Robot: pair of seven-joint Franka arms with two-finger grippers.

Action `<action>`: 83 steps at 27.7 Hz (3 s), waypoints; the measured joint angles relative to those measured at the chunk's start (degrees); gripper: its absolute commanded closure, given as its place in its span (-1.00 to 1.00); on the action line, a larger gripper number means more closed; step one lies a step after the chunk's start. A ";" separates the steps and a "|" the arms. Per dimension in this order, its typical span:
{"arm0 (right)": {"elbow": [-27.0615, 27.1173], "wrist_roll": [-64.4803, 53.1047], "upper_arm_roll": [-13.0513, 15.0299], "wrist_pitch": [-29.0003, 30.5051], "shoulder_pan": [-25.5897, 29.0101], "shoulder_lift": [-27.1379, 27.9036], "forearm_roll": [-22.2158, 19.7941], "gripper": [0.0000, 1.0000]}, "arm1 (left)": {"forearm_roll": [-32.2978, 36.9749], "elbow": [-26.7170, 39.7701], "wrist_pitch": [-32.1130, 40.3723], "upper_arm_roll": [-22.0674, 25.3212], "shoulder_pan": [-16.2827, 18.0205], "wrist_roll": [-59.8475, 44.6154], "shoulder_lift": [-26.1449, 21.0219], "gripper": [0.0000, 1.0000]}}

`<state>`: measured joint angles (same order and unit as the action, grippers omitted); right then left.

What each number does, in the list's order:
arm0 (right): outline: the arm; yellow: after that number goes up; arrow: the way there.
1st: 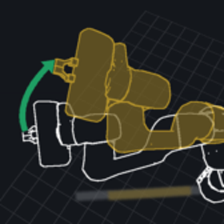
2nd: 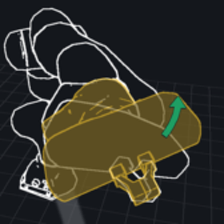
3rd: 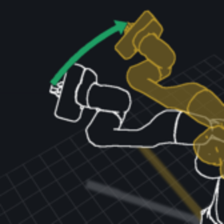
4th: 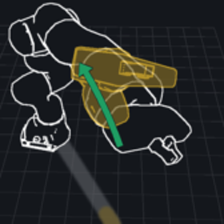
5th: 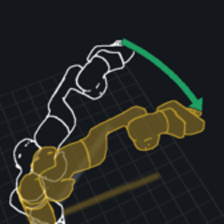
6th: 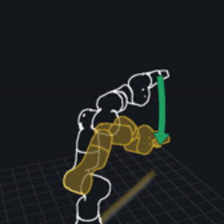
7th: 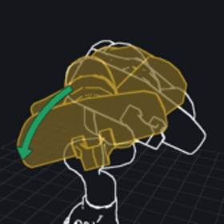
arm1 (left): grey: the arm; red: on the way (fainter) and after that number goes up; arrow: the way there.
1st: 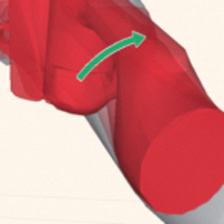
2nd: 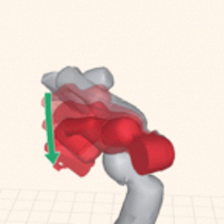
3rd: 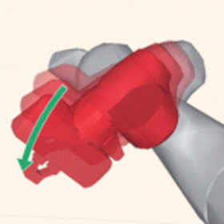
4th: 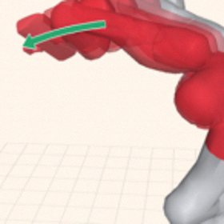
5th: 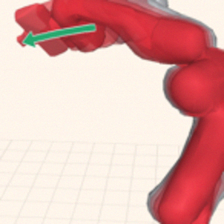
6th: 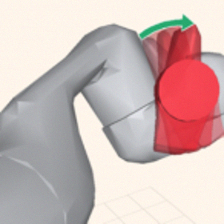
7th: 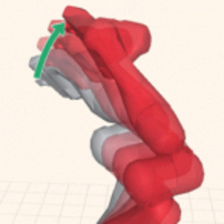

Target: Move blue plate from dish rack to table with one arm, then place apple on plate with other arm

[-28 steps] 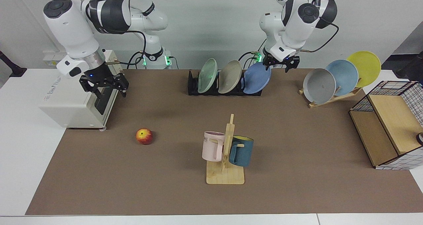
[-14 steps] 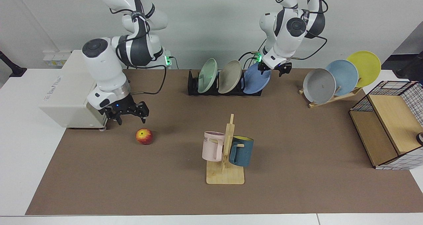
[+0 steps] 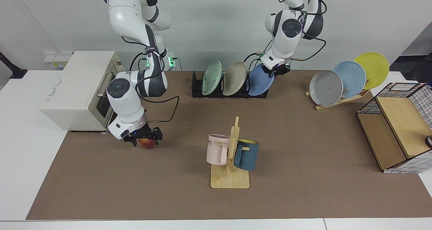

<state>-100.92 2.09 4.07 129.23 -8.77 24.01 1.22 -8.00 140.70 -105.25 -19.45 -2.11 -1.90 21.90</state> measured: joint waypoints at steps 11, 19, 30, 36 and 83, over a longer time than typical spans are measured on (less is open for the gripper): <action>-2.90 -0.34 0.23 1.14 0.21 1.18 -0.93 -1.00 | 2.87 -4.46 3.27 0.14 0.12 -0.23 1.03 1.00; -4.26 -0.97 0.20 1.01 0.12 1.18 -1.27 1.00 | 5.85 -13.71 5.49 3.53 0.22 -0.25 -0.18 1.00; -1.53 -0.98 0.24 -3.45 0.19 -0.15 -1.30 1.00 | -4.36 -24.05 0.66 11.13 0.32 1.09 -10.98 1.00; 0.58 -0.98 0.24 -8.16 0.14 -3.47 -1.30 1.00 | -13.38 -24.05 -3.65 11.33 0.39 0.29 -15.83 1.00; -0.24 10.45 -0.69 -9.77 -9.83 -9.74 -1.19 1.00 | -2.83 -28.16 -5.18 7.11 -0.49 -2.63 -21.92 0.07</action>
<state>-101.16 12.54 3.38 119.45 -18.60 14.27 0.02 -10.83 112.55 -110.43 -12.35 -2.61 -4.53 -0.02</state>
